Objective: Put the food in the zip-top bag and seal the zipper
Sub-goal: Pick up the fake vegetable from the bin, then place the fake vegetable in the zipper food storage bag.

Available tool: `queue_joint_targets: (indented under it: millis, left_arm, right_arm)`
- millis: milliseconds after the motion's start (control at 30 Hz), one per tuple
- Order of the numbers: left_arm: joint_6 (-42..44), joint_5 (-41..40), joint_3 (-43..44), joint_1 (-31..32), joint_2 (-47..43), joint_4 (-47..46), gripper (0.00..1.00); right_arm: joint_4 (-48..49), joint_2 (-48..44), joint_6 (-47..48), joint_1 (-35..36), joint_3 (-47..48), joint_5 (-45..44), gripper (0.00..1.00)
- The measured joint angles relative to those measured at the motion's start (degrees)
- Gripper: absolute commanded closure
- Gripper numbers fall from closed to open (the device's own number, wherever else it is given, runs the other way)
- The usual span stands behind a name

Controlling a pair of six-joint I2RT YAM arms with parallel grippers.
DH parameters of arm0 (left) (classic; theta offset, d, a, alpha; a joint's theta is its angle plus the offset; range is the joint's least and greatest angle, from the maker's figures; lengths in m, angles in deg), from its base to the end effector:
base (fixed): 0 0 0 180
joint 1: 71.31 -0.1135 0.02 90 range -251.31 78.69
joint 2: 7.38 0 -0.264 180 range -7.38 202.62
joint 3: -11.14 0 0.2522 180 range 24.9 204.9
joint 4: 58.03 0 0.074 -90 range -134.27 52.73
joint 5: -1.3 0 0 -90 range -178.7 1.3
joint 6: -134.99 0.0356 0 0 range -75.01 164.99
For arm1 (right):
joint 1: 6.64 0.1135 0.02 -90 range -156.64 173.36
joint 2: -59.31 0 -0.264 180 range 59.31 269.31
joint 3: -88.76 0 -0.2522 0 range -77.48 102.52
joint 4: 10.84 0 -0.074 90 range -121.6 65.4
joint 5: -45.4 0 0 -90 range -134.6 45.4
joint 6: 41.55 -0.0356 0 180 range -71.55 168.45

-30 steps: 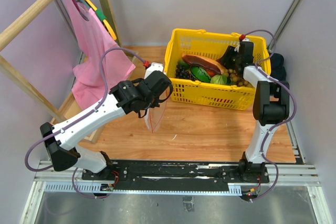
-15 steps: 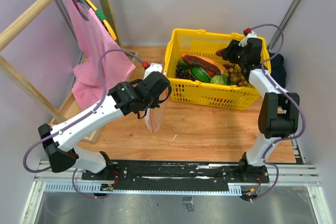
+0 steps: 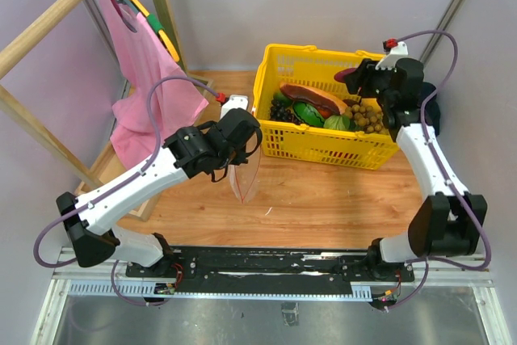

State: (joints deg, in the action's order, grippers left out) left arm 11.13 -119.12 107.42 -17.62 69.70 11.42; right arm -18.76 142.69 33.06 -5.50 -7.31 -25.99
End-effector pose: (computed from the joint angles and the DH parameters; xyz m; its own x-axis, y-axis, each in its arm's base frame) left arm 0.1721 -0.2038 0.3733 -0.6584 0.0846 -0.7479 0.1642 0.9859 -0.0330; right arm 0.3483 0.0183 0.3643 -0.2126 0.2473 -0.9453 -0.2892 0.9082 0.3027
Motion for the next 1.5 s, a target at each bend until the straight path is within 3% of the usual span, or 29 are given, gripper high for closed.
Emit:
queue_joint_targets:
  millis: [267, 633, 1133, 1500]
  left_arm:
    - [-1.16, 0.52, -0.02, -0.50, 0.00, -0.57, 1.00]
    - [-3.67, 1.22, -1.22, -1.27, -1.75, -2.43, 1.00]
    - [-5.20, 2.73, -3.26, -2.25, -3.13, -4.96, 1.00]
    - [-5.20, 4.17, -3.48, -2.36, -3.13, -6.32, 1.00]
  right_arm:
    - [-8.22, -10.64, 3.08, 8.13, 0.00, 0.98, 0.97]
    - [-12.90, -16.76, 3.67, 22.01, 0.04, 3.39, 0.95]
    - [-16.94, -14.14, 3.67, 35.10, 3.37, 5.88, 0.94]
    - [-20.13, -8.39, 5.97, 41.44, 5.84, -0.59, 0.93]
